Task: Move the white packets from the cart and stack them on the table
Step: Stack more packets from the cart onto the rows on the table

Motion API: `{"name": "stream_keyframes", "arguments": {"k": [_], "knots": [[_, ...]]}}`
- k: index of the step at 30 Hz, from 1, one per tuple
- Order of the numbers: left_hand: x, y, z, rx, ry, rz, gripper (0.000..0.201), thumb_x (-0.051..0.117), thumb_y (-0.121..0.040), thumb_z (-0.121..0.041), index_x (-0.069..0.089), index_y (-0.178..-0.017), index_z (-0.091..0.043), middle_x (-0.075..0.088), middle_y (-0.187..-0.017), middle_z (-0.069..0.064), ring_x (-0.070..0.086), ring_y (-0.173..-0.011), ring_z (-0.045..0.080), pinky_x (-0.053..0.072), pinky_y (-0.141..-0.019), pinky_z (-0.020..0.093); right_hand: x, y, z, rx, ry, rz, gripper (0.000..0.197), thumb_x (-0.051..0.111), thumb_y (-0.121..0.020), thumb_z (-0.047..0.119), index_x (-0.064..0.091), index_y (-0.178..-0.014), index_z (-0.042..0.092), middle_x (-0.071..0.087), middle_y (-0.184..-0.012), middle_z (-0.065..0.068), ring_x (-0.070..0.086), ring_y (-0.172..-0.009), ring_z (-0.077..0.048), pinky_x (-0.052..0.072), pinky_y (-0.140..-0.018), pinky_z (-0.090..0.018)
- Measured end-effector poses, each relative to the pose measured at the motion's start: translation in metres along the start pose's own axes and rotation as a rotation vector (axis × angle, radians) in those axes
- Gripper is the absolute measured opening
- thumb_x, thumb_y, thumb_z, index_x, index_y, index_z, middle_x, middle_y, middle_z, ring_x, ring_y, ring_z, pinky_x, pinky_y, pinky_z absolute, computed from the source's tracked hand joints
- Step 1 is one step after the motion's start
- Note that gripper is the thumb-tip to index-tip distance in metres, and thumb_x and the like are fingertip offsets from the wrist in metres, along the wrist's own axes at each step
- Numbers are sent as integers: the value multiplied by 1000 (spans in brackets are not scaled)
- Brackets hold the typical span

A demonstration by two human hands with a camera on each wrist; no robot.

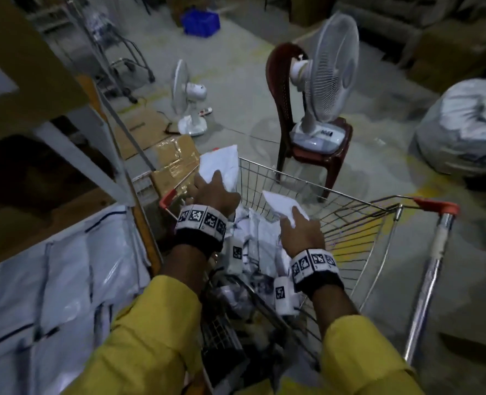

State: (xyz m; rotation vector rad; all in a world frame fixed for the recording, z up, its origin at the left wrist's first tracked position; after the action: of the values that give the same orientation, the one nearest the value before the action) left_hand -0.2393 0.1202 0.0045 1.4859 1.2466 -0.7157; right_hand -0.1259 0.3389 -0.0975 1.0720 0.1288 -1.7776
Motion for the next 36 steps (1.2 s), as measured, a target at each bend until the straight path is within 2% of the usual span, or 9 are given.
{"name": "stream_keyframes", "arguments": {"k": [2, 5, 11, 16, 22, 25, 30, 36], "knots": [[-19, 30, 4, 8, 34, -28, 81, 62, -83, -41, 24, -154, -33, 6, -164, 15, 11, -146, 41, 23, -113, 59, -19, 21, 14, -53, -34, -52, 65, 34, -91, 65, 41, -148, 36, 42, -146, -23, 49, -129, -42, 45, -106, -46], [-43, 68, 13, 35, 106, -71, 76, 61, -85, -34, 27, -153, -30, 9, -162, 14, 15, -144, 41, 26, -111, 56, -41, 54, 25, -95, -75, -120, 61, 37, -95, 62, 40, -151, 37, 36, -152, -20, 45, -133, -40, 40, -111, -46], [-72, 134, 42, 37, 151, -142, 75, 59, -85, -35, 26, -153, -33, 12, -161, 11, 14, -145, 37, 24, -112, 52, -61, 121, 38, -209, -104, -179, 60, 39, -97, 60, 40, -151, 35, 40, -149, -20, 46, -132, -38, 42, -110, -44], [-88, 184, 70, 7, 205, -224, 77, 61, -86, -40, 26, -154, -34, 11, -163, 12, 12, -146, 40, 21, -116, 54, -70, 165, 50, -279, -96, -143, 58, 38, -99, 57, 37, -153, 36, 34, -153, -19, 38, -139, -37, 33, -114, -44], [-105, 255, 109, -51, 310, -347, 74, 60, -89, -41, 26, -154, -35, 8, -165, 7, 10, -146, 37, 21, -115, 53, -74, 219, 67, -426, -81, -84, 55, 38, -101, 53, 36, -153, 36, 35, -154, -20, 33, -142, -36, 28, -116, -41], [-107, 293, 134, -93, 322, -387, 75, 60, -88, -43, 26, -154, -35, 10, -164, 7, 11, -146, 37, 22, -116, 54, -69, 249, 63, -480, -81, -41, 55, 39, -101, 53, 36, -153, 37, 37, -148, -22, 39, -136, -37, 32, -112, -40], [-115, 356, 184, -181, 316, -456, 73, 62, -88, -36, 29, -153, -32, 15, -162, 9, 17, -143, 38, 24, -114, 52, -43, 290, 67, -567, -135, 33, 53, 44, -100, 49, 42, -151, 33, 42, -145, -23, 43, -133, -36, 35, -111, -39], [-134, 415, 265, -317, 341, -571, 73, 65, -87, -37, 33, -153, -32, 26, -156, 9, 24, -136, 39, 28, -112, 51, -9, 337, 93, -700, -143, 89, 64, 39, -93, 59, 45, -150, 30, 46, -140, -24, 48, -128, -39, 42, -107, -44]]}}
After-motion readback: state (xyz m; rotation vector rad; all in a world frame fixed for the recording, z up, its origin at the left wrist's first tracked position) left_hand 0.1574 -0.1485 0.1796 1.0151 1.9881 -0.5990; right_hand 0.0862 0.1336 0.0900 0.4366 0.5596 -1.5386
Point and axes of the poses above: each hand's wrist, its own y-axis away from the middle knuckle, its own x-axis out of the palm, z = x × y, the point moved 10 cm from there along -y, towards the middle knuckle
